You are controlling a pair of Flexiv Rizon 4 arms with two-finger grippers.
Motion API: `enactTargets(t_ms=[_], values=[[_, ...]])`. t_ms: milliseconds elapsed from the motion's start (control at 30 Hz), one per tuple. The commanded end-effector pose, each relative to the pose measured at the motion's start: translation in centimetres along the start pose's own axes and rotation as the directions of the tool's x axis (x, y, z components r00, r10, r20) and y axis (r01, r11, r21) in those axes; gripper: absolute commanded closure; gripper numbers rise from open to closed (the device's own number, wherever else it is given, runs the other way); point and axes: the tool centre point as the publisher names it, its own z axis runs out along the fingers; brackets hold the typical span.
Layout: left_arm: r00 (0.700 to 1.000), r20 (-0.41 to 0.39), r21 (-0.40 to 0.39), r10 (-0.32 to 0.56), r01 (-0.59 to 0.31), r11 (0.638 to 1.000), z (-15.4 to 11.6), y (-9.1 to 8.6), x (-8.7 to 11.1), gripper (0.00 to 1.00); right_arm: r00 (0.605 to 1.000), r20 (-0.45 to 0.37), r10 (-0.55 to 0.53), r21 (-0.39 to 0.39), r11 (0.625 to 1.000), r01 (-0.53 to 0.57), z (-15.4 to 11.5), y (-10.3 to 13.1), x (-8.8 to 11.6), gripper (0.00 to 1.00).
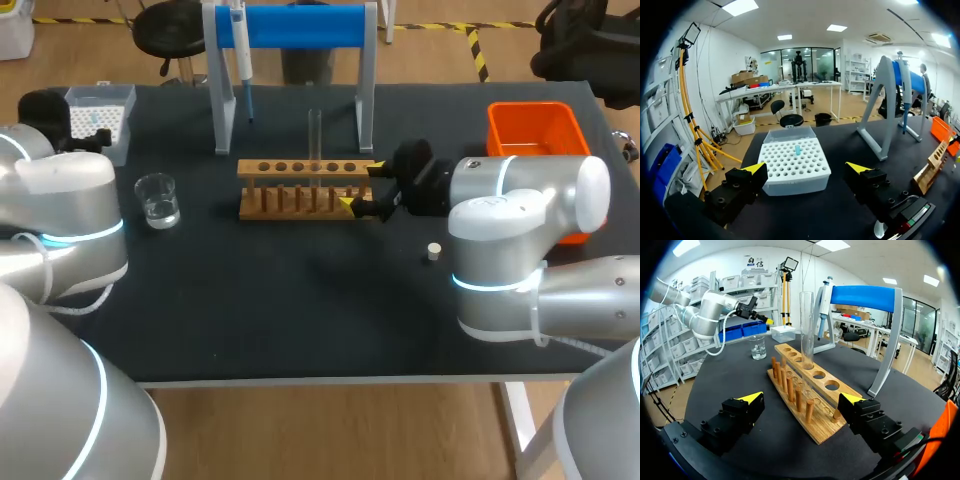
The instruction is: Invert the test tube, pick up the pipette, mount the tip to pipette, aspirate from beaker and dispense into the tube, eject the tip, return the pipette, and cap with the stopper.
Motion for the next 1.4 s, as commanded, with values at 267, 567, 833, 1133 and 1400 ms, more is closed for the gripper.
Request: enactTargets(t_ms=[267, 567, 833, 1133, 1400], values=[[1.000, 0.000, -0.029, 0.011, -0.010, 1.000, 1.51, -0.54, -0.19, 0.00, 1.000, 0.000, -0.001, -0.001, 1.000, 0.001, -0.01, -0.06, 0.02, 0.00], [1.000, 0.000, -0.029, 0.011, -0.010, 1.000, 1.51, -0.54, -0.19, 0.00, 1.000, 0.000, -0.001, -0.001, 1.000, 0.001, -0.01, -0.06, 0.02, 0.00], [1.000, 0.000, -0.029, 0.011, -0.010, 1.000, 1.51, -0.54, -0.19, 0.00, 1.000, 0.000, -0.001, -0.001, 1.000, 0.001, -0.01, -0.06, 0.02, 0.00], [1.000, 0.000, -0.029, 0.011, -0.010, 1.000, 1.51, -0.54, -0.19, 0.00, 1.000, 0.000, -0.001, -0.001, 1.000, 0.001, -0.01, -0.06, 0.02, 0.00], [1.000, 0.000, -0.029, 0.011, -0.010, 1.000, 1.51, -0.54, -0.19, 0.00, 1.000, 0.000, -0.001, -0.001, 1.000, 0.001, -0.01, -0.06, 0.02, 0.00]])
